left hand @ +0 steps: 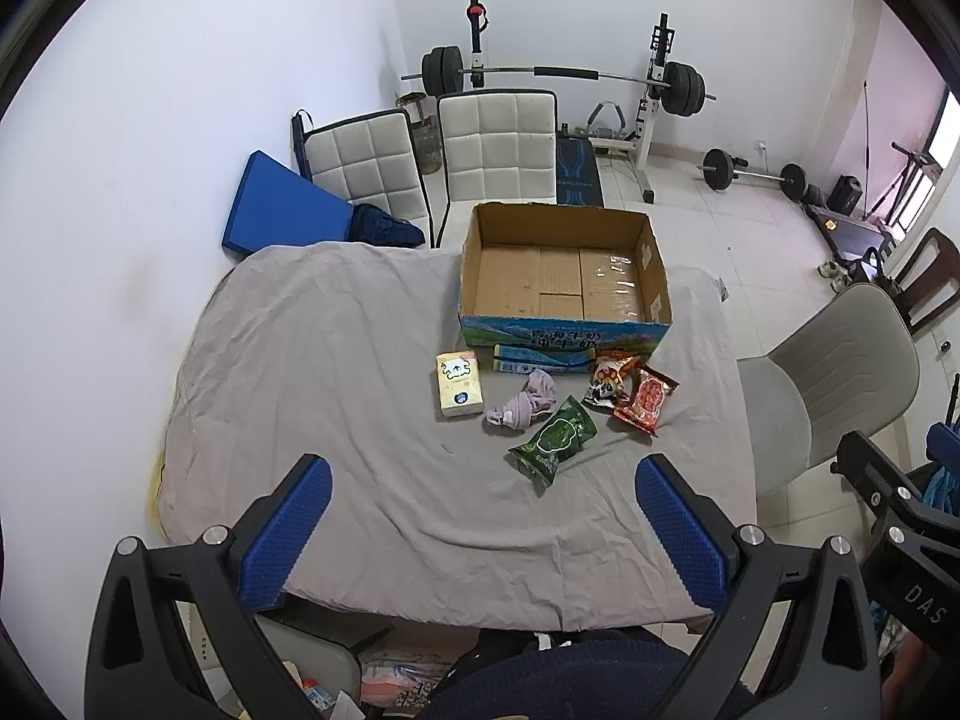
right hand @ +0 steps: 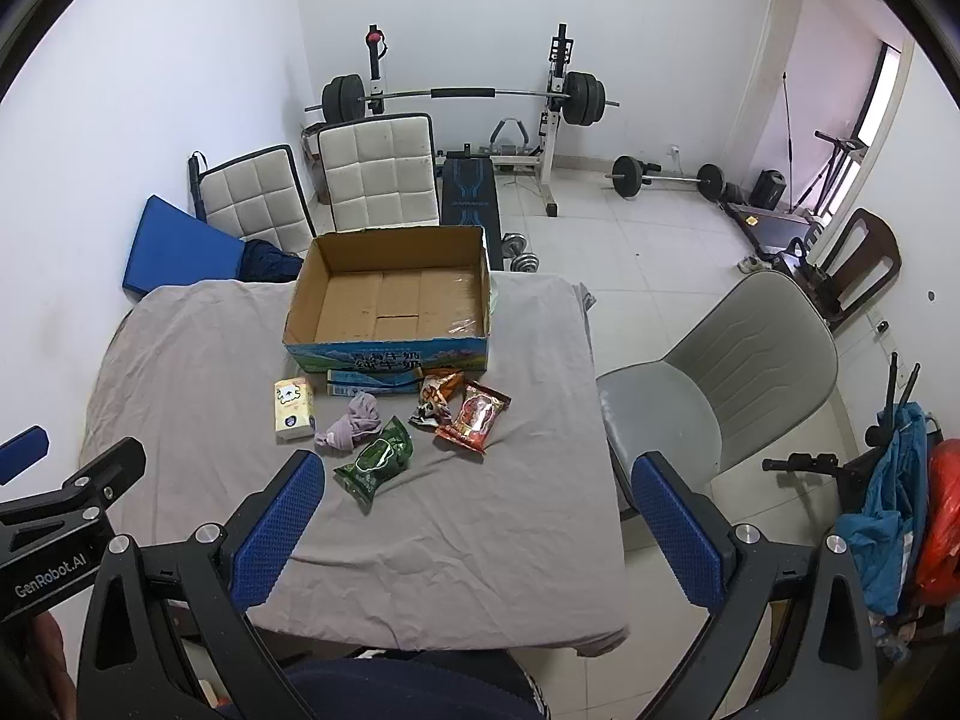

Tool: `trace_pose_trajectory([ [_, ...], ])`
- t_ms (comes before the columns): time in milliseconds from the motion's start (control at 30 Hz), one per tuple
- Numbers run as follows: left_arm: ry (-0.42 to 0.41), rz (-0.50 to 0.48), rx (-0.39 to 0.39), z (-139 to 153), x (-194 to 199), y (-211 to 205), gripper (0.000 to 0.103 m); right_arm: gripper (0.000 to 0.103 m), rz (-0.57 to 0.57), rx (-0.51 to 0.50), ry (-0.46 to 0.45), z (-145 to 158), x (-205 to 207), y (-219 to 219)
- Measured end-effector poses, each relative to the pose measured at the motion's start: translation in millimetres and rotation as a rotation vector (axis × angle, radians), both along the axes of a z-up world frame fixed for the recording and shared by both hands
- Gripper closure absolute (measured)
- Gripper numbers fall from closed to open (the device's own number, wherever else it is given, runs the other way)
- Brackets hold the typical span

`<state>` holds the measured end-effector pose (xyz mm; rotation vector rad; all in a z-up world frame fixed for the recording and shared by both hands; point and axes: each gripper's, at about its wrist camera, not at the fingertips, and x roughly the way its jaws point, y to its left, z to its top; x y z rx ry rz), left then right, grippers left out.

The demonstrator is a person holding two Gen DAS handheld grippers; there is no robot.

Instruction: Organize soft objects

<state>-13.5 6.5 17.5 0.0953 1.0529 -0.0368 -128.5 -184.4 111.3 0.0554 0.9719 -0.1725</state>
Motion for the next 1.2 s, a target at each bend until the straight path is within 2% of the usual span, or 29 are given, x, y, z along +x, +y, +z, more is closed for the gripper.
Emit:
trace_pose_trajectory([
  [1200, -0.035, 0.018, -0.030, 7, -7, -16, 0.000, 0.000, 0.002, 0.014, -0.034, 15, -5, -17],
])
